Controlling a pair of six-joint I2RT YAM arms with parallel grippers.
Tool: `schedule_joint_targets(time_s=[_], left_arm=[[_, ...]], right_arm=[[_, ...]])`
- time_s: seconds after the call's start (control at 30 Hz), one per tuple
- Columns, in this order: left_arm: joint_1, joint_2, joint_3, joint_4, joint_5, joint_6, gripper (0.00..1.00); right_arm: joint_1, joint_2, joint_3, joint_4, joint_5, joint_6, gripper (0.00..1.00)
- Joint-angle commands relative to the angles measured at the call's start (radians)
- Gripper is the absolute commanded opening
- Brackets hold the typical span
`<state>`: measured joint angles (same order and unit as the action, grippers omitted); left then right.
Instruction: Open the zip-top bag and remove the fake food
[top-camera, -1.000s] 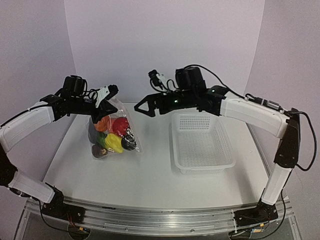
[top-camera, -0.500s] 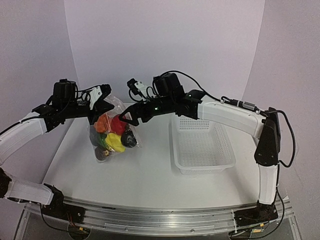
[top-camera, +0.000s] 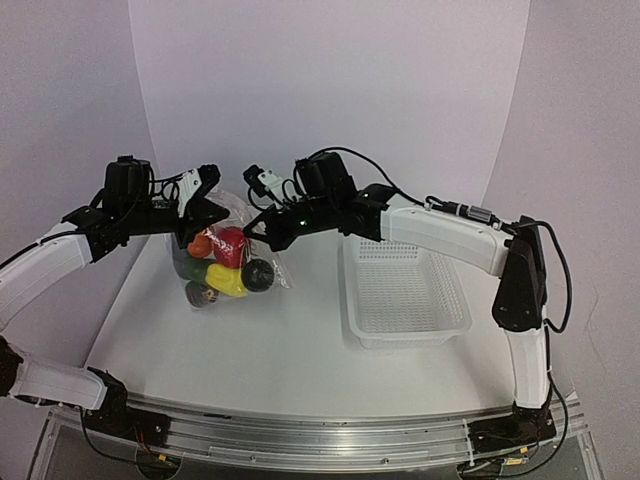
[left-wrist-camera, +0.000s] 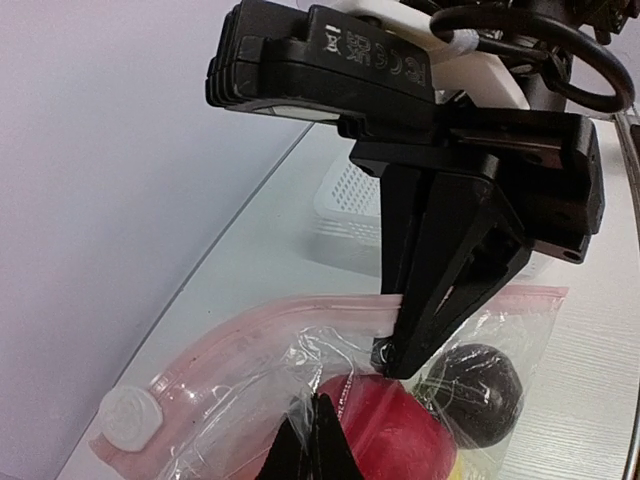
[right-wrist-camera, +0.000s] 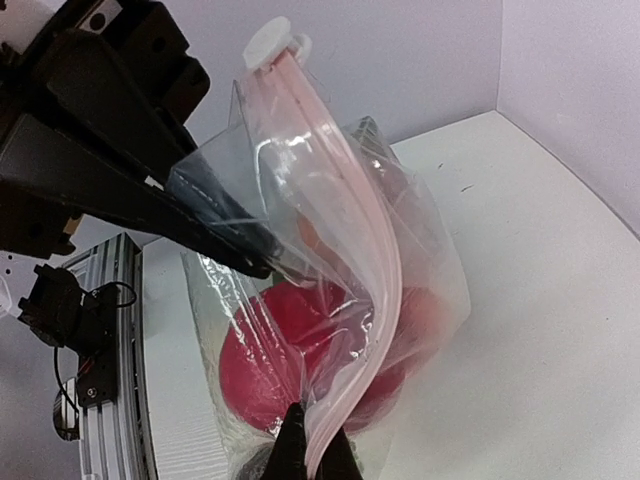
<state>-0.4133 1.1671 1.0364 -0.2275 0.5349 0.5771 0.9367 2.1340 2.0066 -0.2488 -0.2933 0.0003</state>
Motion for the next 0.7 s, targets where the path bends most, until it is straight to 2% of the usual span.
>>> schedule_joint_targets(time_s=[0.0,0.07,0.13,0.17,0.23,0.33,0.43,0.57,0.67], left_arm=[[0.013,0.006,0.130,-0.113,0.091,-0.090,0.16],[0.041,-0.004,0.148,-0.158,0.136,-0.105,0.63],[0.097,-0.016,0.165,-0.202,0.224,-0.102,0.92],[0.135,-0.020,0.178,-0.231,0.276,-0.091,0.98],[0.194,-0.021,0.214,-0.327,0.398,-0.018,1.00],[0.209,-0.012,0.277,-0.519,0.493,0.156,0.99],[0.209,-0.011,0.306,-0.577,0.569,0.258,0.99],[0.201,0.000,0.336,-0.581,0.651,0.248,0.97],[0.160,0.012,0.350,-0.561,0.658,0.182,0.97]], right_arm=[[-0.003,-0.128,-0.062,0.015,-0.069,-0.173,0.00],[-0.003,-0.184,-0.107,0.011,-0.103,-0.253,0.00],[-0.010,-0.234,-0.154,0.006,-0.164,-0.332,0.00],[-0.015,-0.260,-0.177,0.003,-0.198,-0.368,0.00],[-0.034,-0.308,-0.202,-0.005,-0.272,-0.412,0.00],[-0.059,-0.347,-0.171,-0.104,-0.354,-0.493,0.00],[-0.059,-0.349,-0.102,-0.217,-0.398,-0.578,0.00],[-0.064,-0.347,-0.055,-0.243,-0.451,-0.629,0.00],[-0.069,-0.337,-0.025,-0.262,-0.479,-0.667,0.00]])
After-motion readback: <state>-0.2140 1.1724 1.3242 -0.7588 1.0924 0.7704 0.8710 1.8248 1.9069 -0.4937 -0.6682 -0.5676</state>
